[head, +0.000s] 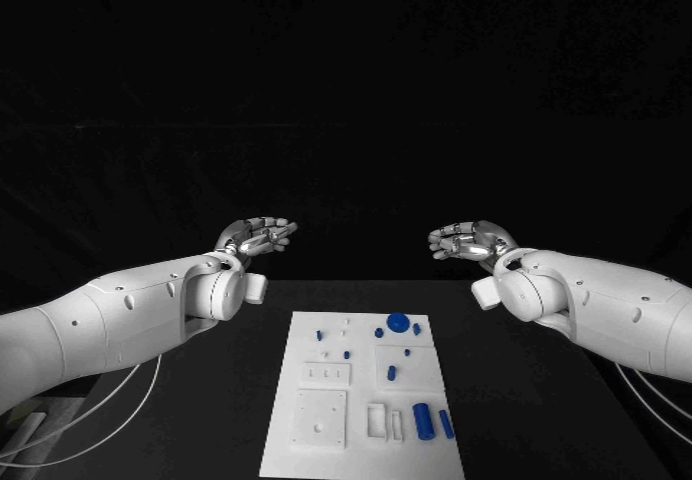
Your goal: Assemble the parts on the task board
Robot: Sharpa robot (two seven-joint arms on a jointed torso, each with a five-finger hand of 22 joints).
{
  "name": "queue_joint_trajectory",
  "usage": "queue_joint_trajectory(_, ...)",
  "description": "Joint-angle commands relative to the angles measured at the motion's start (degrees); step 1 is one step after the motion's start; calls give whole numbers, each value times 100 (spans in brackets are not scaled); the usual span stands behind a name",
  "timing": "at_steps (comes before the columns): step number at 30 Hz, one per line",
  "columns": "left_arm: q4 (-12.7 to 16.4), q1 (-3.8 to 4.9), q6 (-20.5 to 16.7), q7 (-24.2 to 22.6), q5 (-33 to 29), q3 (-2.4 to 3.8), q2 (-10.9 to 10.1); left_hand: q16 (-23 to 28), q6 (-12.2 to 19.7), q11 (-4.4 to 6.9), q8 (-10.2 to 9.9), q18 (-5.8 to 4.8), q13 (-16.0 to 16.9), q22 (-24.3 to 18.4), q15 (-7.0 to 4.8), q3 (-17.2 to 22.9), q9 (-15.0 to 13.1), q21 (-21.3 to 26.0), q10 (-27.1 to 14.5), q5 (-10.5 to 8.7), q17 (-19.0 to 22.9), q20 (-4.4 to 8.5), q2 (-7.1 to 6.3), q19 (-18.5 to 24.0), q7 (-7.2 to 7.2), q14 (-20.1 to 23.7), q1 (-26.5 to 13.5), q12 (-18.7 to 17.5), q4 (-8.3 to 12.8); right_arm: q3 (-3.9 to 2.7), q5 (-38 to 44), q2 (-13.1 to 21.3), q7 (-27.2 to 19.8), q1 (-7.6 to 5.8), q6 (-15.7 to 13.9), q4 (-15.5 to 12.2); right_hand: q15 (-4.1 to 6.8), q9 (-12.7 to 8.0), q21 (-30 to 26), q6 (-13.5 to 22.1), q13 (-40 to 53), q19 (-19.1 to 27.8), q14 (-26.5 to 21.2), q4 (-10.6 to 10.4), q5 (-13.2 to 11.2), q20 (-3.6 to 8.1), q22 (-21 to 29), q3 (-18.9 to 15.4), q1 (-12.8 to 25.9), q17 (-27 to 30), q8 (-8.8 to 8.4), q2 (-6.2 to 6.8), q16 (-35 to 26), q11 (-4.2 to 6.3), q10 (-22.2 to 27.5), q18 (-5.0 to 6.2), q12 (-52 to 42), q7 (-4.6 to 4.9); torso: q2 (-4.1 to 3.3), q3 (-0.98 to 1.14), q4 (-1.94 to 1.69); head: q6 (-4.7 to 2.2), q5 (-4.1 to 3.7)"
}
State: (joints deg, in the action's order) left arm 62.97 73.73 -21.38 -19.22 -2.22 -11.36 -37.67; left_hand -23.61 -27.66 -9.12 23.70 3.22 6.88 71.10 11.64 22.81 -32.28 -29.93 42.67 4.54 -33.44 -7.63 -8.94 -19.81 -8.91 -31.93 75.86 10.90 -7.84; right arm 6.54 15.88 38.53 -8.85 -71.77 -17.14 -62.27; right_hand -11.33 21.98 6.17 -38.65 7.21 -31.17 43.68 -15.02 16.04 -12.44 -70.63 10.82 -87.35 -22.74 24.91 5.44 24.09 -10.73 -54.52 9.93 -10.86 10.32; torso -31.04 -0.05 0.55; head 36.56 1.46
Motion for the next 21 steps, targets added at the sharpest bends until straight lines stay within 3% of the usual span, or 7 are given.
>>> queue_joint_trajectory(1, 97, 8, 377, 34, 436, 2, -35, -40, -641, 9, 24, 136, 29, -313, -158, -36, 135, 61, 674, 89, 146, 89, 202, -592, -200, -618, 224, 142, 444, -1, 1663, -18, 141, 23, -122, 31, 130, 53, -42, -333, 65, -447, 306, 71, 4, -16, 187, 352, -120, -120, 62, 96, 100, 127, -362, 194, -48, 103, -2, -8, 2, 6, 3)
queue_joint_trajectory(6, 265, 7, 545, 9, 691, 2, -123, -58, -1035, 13, -134, 188, -15, -502, -286, 163, 304, -39, 1147, 118, 239, 233, 333, -1212, -197, -1256, 163, 50, 987, -1, 2821, -126, 183, 71, 15, 193, 367, 95, 21, -478, 120, -1097, 837, 358, -21, -39, 344, 679, 60, -393, -41, 204, 299, 193, -615, 428, 63, 92, -8, -15, -2, 30, -1)
queue_joint_trajectory(9, 422, 7, 642, 6, 696, 3, -209, 129, -1170, 35, -325, 53, -112, -624, -291, 511, 410, -25, 1296, 180, 337, 372, 378, -1291, -166, -1360, -282, -225, 1622, -2, 3473, -160, 168, 110, 45, 220, 702, 72, 340, -476, 170, -1847, 1504, 598, -80, 114, 284, 827, 243, -708, -150, 264, 636, 261, -818, 507, 89, 115, -10, -23, 5, 96, 13)
queue_joint_trajectory(11, 520, 7, 668, 7, 696, 3, -265, 146, -1167, 27, -351, 22, -123, -628, -286, 533, 418, -36, 1306, 162, 340, 384, 365, -1296, -174, -1366, -393, -262, 1674, -2, 3777, -185, 188, 116, 81, 208, 872, 80, 529, -548, 181, -2237, 1860, 714, -110, 254, 232, 902, 354, -871, -154, 290, 810, 280, -877, 507, 121, 93, -14, -21, 6, 185, 13)
queue_joint_trajectory(15, 727, 8, 679, 3, 683, 4, -392, 173, -1175, 20, -396, -30, -147, -639, -280, 610, 425, -56, 1333, 102, 338, 424, 346, -1296, -179, -1398, -592, -347, 1809, -3, 4404, -198, 267, 119, 111, 90, 1110, 86, 1032, -659, 195, -3198, 2738, 1063, -211, 633, 52, 1088, 573, -1327, -191, 316, 1322, 422, -990, 507, 204, 65, -28, -10, 10, 529, 11)
queue_joint_trajectory(19, 1017, 9, 669, 6, 654, 12, -561, 200, -1152, 12, -432, -50, -165, -646, -272, 618, 432, -66, 1321, 39, 339, 434, 302, -1287, -183, -1394, -751, -408, 1827, -3, 4970, -201, 440, 119, 89, -34, 1197, 69, 1503, -754, 203, -3834, 3138, 1587, -206, 961, -267, 1340, 950, -1922, -280, 265, 1973, 493, -1076, 507, 333, 50, -38, -7, 11, 729, 4)
queue_joint_trajectory(21, 1135, 9, 659, 0, 631, 17, -623, 211, -1140, 11, -445, -53, -172, -649, -268, 629, 434, -67, 1309, 36, 341, 435, 293, -1282, -182, -1387, -776, -430, 1840, -3, 5190, -221, 506, 119, 58, -38, 1218, 59, 1802, -811, 213, -4058, 3219, 1916, -277, 1086, -539, 1588, 1235, -2280, -337, 258, 2402, 508, -1131, 507, 408, 47, -59, 0, 2, 737, 5)
